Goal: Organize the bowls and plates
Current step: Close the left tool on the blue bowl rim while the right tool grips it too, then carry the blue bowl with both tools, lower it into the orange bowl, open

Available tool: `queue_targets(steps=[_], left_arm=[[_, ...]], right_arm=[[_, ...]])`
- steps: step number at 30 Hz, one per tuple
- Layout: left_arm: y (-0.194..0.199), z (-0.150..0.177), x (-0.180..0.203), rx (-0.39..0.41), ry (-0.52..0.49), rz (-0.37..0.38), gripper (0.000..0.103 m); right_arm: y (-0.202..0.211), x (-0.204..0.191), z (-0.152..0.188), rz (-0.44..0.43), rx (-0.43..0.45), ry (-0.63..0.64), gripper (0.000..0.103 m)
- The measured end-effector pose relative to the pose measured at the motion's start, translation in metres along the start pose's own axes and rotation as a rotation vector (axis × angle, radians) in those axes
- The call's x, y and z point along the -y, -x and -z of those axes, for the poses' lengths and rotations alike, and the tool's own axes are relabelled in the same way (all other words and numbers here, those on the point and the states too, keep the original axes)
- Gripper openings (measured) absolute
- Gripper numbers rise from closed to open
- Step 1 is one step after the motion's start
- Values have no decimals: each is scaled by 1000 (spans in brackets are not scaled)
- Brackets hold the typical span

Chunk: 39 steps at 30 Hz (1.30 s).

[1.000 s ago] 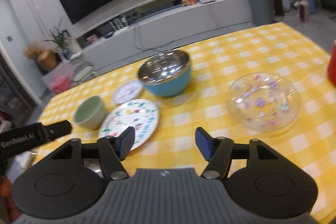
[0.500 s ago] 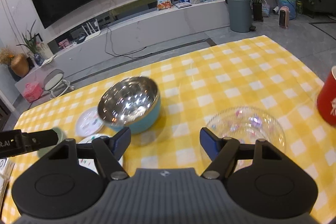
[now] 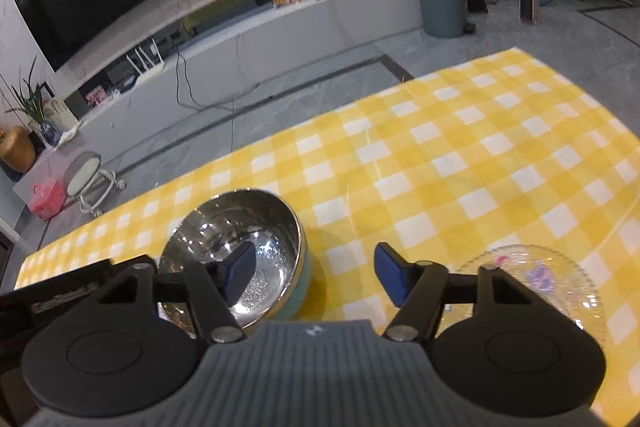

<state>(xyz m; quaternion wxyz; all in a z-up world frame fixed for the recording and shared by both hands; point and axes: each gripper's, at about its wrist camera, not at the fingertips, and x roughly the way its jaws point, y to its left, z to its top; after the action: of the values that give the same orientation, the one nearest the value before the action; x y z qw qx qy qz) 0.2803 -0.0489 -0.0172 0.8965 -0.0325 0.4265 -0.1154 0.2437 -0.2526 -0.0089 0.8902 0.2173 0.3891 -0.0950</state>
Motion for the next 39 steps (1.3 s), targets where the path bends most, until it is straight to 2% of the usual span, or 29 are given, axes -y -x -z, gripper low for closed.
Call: queue_targets(steps=[8, 11, 13, 14, 16, 18, 27, 39], left_arm=[[-25, 5, -1, -80, 6, -3, 63], [-29, 6, 4, -88, -13, -13, 51], [-29, 8, 6, -88, -33, -29, 33], [-30, 9, 9, -90, -46, -40, 31], [-28, 11, 11, -84, -62, -26, 19], [-26, 12, 16, -84, -78, -21, 11], [1, 11, 25, -94, -87, -2, 11], [92, 35, 22, -103, -111, -41, 11]], right_arm=[[-29, 4, 10, -10, -87, -22, 50], [-32, 7, 13, -28, -90, -40, 48], [-32, 6, 14, -40, -95, -38, 34], [-32, 6, 14, -47, -102, -41, 30], [-32, 5, 14, -66, -120, -45, 17], [-30, 3, 14, -64, -126, -40, 15], [-1, 11, 15, -60, -114, -65, 12], [95, 11, 45, -167, -126, -102, 11]])
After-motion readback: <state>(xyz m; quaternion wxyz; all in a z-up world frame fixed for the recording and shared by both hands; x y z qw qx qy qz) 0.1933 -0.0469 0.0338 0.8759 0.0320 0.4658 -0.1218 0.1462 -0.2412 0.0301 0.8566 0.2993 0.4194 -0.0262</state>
